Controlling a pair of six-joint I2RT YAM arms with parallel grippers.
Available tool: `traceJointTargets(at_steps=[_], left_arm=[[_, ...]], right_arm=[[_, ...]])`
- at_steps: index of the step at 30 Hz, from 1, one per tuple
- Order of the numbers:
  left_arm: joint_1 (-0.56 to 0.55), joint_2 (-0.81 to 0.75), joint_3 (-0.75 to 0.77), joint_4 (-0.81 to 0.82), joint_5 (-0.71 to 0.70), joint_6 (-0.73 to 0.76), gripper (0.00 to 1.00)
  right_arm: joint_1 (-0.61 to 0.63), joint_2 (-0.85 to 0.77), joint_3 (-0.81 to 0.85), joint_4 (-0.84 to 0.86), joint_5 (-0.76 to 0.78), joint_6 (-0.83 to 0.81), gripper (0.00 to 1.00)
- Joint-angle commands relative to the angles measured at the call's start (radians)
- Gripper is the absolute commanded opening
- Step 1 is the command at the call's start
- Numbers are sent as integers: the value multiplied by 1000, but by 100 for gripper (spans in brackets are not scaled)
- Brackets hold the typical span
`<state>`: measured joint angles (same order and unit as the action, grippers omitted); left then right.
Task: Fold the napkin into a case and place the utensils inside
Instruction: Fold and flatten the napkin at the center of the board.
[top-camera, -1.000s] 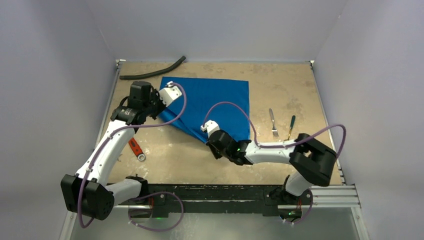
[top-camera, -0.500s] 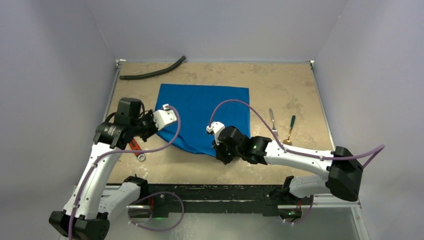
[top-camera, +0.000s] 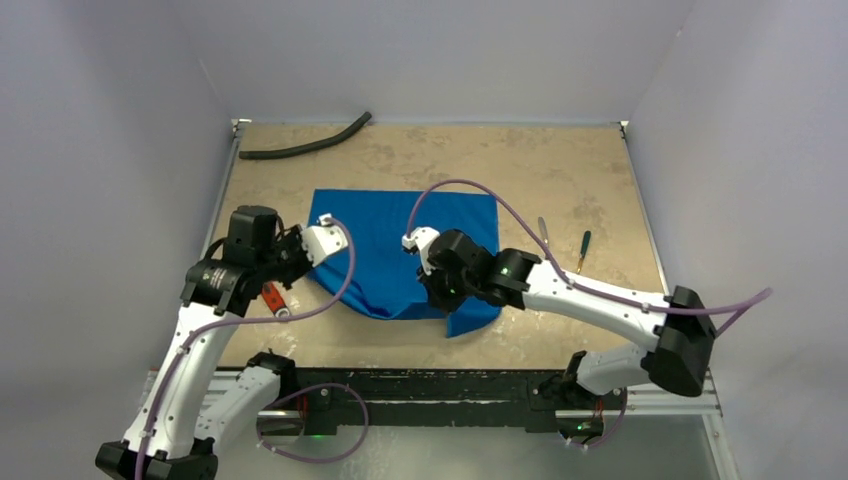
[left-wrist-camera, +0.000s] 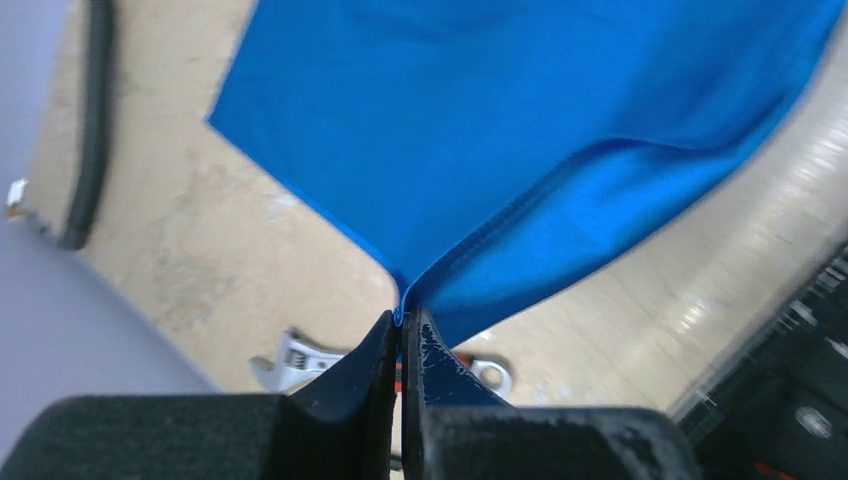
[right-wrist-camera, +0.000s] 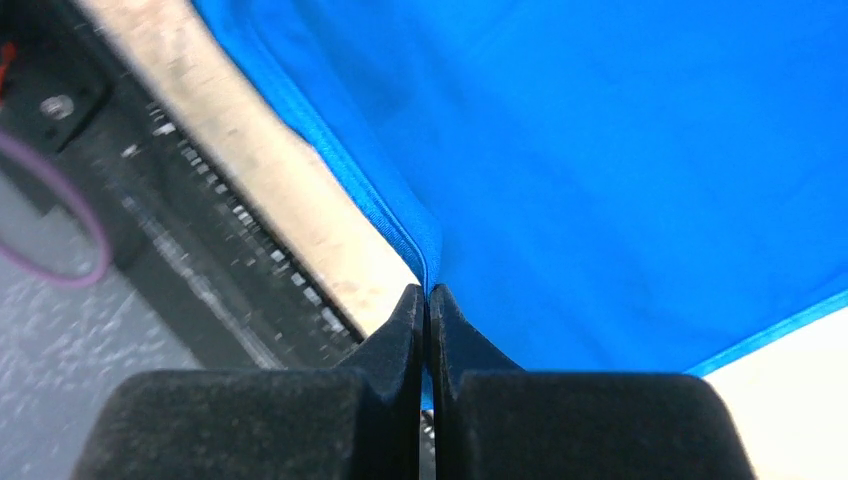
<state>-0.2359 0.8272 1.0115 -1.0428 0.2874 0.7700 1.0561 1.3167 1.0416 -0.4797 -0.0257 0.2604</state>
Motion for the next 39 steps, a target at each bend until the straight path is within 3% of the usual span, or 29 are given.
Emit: traceJointTargets(at_steps=[1,3,13,21,30,39], left_arm=[[6,49,-59,415,-237,-165,0],[6,97,-75,518,-329,-191,0],[6,262,-227,884,-402,-172,0],[13,466,-239,1126,-473,-180,0],[19,661,-222,1262,-550,-166,0],[25,734,-167,1304,-590,-189,0]], right_arm=[[-107,118,82,35,76,-115,0],[-170,167,120,62,72,-161,0],[-347,404,344,110,17,-324,0],[-397,580,489,118,-27,-353,0],[-428,675,540,129,-12,-365,0],[-439,726,608,124,-47,-369,0]])
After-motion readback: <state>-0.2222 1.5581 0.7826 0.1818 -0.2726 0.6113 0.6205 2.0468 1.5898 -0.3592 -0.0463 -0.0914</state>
